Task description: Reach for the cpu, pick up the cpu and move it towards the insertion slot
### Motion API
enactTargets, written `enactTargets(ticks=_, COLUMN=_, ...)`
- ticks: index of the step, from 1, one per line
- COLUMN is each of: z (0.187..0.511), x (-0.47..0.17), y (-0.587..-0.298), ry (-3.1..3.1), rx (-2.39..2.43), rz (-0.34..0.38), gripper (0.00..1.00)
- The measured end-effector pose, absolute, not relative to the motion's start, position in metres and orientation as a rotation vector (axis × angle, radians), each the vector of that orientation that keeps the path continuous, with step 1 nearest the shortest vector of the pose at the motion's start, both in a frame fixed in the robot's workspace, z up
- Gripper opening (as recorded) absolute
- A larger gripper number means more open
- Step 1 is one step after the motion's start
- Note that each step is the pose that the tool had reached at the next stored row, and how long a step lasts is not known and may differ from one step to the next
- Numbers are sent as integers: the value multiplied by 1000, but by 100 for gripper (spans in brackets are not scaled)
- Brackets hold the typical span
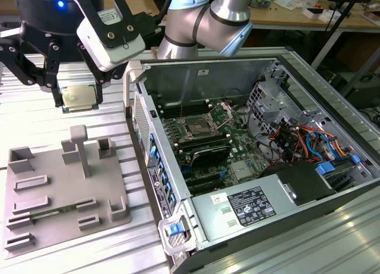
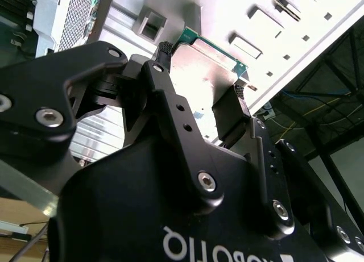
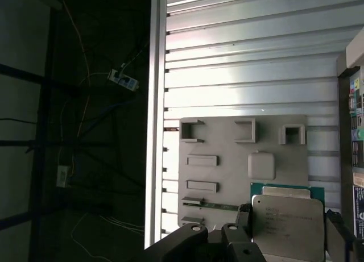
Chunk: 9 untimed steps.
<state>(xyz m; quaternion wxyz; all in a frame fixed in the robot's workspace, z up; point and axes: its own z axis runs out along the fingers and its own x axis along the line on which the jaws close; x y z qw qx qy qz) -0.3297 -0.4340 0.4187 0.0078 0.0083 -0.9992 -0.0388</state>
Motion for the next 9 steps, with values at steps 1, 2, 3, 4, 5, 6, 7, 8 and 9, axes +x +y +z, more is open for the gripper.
enactTargets(ticks=1, z=419, x=-329, y=-434, ry=-3124, rx=26, rz=-121, gripper=55)
enactTargets(ticks=2, z=419, x=-329, y=-434, ry=-3124, rx=26, rz=-121, gripper=55)
enactTargets(ticks=3, z=419, x=-329, y=-434, ry=-3124, rx=26, rz=-121, gripper=55)
enactTargets(ticks=4, z=419, x=-329, y=-434, ry=-3124, rx=26, rz=-121, gripper=55)
enactTargets(ticks=5, z=419, x=-329, y=-434, ry=-3124, rx=26, rz=-121, gripper=55)
enactTargets(ticks=6, z=419, x=-328, y=-434, ry=-3124, rx=26, rz=-121, gripper=55)
enactTargets(ticks=7, z=419, x=-328, y=-434, ry=-3124, rx=26, rz=-121, gripper=55)
enactTargets(ticks=8, z=419, x=-328, y=-434, ry=-3124, rx=26, rz=-121, gripper=55)
enactTargets(ticks=9, z=419, x=-328, y=-434, ry=-3124, rx=26, rz=-121, gripper=55)
